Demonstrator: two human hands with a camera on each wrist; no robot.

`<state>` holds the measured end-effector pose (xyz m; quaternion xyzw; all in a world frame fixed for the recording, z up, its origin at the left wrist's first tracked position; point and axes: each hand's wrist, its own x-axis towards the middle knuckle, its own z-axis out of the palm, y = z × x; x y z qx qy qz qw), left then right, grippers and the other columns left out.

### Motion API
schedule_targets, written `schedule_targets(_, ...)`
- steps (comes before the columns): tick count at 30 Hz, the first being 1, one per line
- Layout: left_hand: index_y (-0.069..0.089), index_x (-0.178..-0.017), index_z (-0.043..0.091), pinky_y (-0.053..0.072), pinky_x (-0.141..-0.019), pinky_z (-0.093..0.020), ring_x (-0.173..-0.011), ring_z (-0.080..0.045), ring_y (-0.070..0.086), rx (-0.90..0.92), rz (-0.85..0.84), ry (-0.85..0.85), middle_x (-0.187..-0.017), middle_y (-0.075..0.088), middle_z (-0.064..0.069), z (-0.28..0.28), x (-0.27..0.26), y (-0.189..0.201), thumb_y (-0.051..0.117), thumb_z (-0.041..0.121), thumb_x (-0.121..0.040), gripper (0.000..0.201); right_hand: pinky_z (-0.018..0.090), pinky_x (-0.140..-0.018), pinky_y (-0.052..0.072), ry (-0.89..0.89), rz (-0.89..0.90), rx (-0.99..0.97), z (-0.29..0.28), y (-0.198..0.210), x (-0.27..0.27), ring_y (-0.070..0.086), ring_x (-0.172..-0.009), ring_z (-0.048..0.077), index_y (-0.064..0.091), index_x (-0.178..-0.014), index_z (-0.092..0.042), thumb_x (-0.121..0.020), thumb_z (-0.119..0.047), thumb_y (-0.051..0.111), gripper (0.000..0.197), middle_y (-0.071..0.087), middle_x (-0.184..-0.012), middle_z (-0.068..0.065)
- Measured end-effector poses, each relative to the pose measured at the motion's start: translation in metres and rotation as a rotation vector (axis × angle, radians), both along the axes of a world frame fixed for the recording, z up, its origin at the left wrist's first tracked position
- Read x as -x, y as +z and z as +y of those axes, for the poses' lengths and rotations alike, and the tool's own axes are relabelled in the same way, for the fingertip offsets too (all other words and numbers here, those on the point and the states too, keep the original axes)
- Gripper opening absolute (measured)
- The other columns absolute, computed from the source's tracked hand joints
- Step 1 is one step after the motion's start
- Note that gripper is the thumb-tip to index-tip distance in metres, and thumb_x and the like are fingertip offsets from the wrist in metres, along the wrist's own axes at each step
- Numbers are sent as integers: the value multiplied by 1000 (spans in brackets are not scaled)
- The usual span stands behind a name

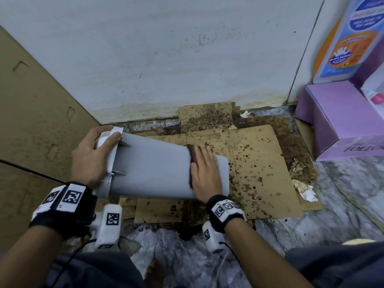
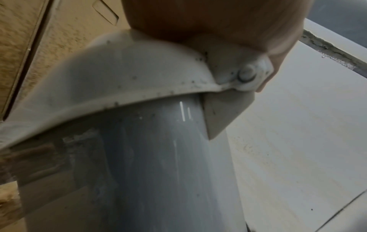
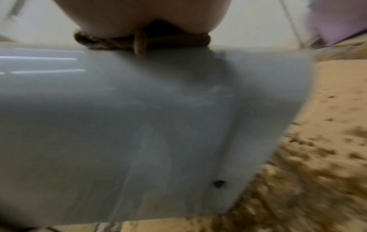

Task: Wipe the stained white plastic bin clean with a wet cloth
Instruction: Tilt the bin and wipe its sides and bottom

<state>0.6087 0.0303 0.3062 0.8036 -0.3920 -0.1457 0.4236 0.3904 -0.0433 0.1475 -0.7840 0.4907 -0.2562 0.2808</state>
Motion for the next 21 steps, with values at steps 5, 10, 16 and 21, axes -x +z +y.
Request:
schedule_targets(5,66,-113,30,42,-72,-25,-101,-17,60,7,-2,1,-111,68,3,-1,1,-1,62,48,-88,31,35,-121,0,-189,2,-193,-11,-29,33,4,-149,19,17,-153,-16,-95,-41,13,64,12,-161,4)
schedule_targets(10,65,-115,31,43,-79,-31,-102,-17,60,0,-37,18,-109,67,6,-3,8,-1,62,49,-88,32,42,-121,-2,-148,14,-152,-1,-5,15,-5,-149,22,10,-154,-16,-97,-38,17,61,4,-162,6)
schedule_targets(16,65,-115,32,43,-79,-31,-103,-17,60,-9,-20,4,-111,67,4,0,8,-1,61,51,-87,34,39,-121,-6,126,-80,48,37,38,-42,-12,-148,16,9,-154,-20,-100,-32,23,57,1,-162,0)
schedule_targets(21,66,-111,34,45,-77,-30,-103,-20,61,-3,33,15,-112,67,2,10,0,0,60,52,-86,31,38,-121,-3,142,-35,52,25,14,-21,-12,-148,12,7,-154,-23,-102,-33,22,55,0,-162,-3)
